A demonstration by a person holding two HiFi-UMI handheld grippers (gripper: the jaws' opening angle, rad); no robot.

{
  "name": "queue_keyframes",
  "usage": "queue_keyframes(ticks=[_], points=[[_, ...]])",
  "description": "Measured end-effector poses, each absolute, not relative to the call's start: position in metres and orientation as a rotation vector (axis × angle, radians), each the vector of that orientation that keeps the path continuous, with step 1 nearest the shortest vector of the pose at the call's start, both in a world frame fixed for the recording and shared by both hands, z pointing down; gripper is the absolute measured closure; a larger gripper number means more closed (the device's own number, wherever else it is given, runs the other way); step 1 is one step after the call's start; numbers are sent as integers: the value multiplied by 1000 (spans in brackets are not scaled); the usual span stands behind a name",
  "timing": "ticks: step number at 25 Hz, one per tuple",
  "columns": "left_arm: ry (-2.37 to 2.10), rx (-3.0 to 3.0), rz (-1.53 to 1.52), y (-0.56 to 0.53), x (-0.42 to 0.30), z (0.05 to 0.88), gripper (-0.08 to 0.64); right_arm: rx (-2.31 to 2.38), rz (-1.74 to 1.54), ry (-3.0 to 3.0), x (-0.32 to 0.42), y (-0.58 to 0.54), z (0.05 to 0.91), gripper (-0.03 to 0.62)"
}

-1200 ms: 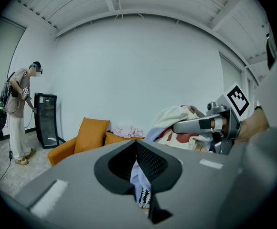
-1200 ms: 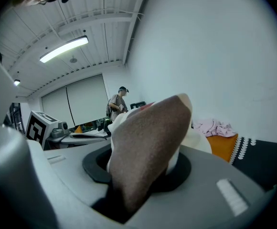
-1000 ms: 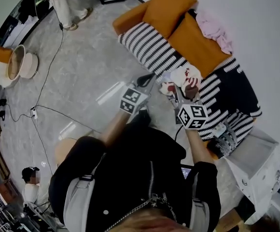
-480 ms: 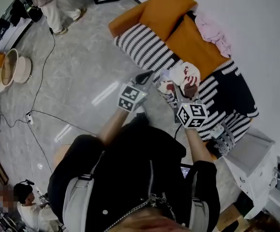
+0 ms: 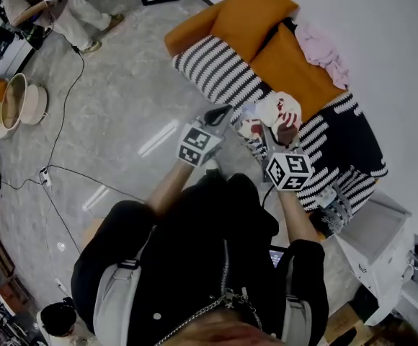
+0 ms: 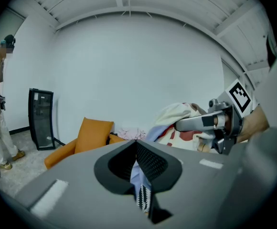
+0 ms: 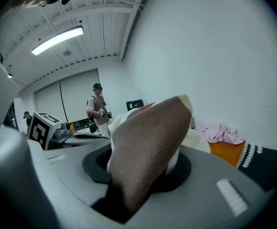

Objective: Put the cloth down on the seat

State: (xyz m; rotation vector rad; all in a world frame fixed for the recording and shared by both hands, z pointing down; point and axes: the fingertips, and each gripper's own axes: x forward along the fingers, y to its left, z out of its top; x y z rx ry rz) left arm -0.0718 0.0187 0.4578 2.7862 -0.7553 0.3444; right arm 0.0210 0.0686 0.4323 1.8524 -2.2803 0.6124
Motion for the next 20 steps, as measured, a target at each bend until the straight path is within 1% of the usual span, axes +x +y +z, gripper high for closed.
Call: queue_keyframes(ticks=[11, 20], points=[[-736, 2786, 377, -1, -61, 466, 549, 1857, 624, -2274, 34, 47, 439, 440], [-749, 2782, 431, -48, -48, 470, 549, 1829, 634, -2319, 44, -7, 444, 440]])
